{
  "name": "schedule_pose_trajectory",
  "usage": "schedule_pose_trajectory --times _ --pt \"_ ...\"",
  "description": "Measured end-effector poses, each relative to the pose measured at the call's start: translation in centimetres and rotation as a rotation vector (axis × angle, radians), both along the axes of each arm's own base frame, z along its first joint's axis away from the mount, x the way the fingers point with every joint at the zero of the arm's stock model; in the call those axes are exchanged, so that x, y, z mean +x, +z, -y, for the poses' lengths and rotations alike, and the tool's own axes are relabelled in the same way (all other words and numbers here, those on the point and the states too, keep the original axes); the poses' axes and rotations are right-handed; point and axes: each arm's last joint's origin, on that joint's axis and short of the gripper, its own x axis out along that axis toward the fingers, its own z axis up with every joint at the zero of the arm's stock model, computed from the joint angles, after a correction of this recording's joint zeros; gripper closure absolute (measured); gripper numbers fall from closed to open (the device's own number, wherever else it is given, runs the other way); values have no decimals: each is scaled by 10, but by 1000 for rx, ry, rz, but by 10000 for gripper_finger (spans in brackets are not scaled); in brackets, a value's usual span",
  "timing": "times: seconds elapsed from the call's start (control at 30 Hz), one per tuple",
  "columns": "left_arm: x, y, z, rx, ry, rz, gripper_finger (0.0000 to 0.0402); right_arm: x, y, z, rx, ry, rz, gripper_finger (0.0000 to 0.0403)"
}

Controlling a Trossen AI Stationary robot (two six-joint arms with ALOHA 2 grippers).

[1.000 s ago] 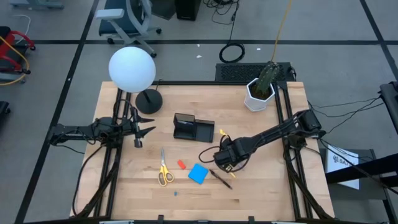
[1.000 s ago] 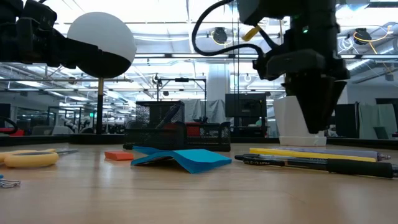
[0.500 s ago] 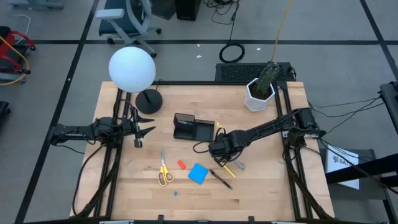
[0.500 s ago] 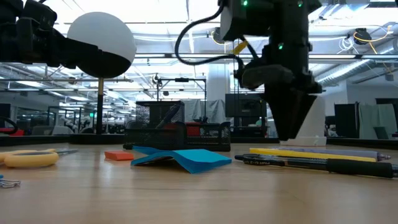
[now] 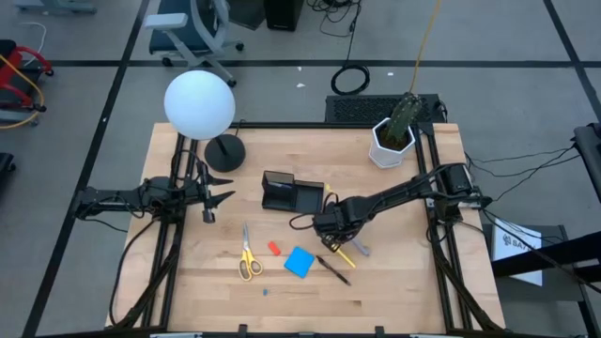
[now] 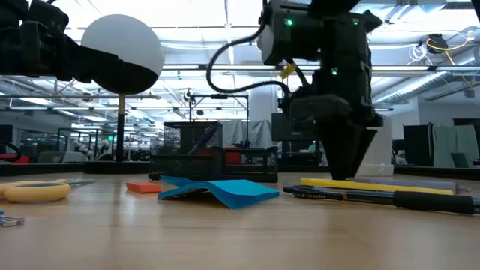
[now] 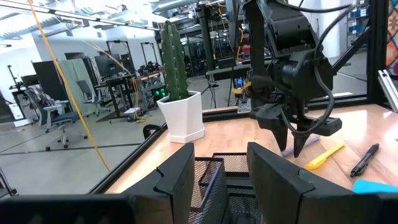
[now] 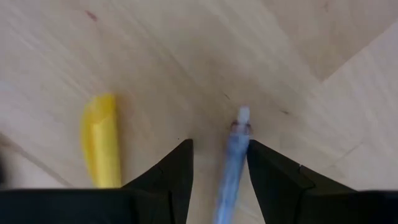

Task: Pick and place office supplies into organizer
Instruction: Put the purple pen into the desk organizer

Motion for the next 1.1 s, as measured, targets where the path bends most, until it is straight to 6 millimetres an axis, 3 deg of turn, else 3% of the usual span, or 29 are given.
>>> schedule_pose_trajectory --times 0.23,0.57,1.1 --pt "0 0 0 1 0 1 247 -11 -18 1 52 -21 -6 261" --pt "0 0 0 0 0 0 247 -12 -19 1 51 11 -9 266" --pt "0 0 0 1 0 0 247 -12 -20 1 52 74 -14 359"
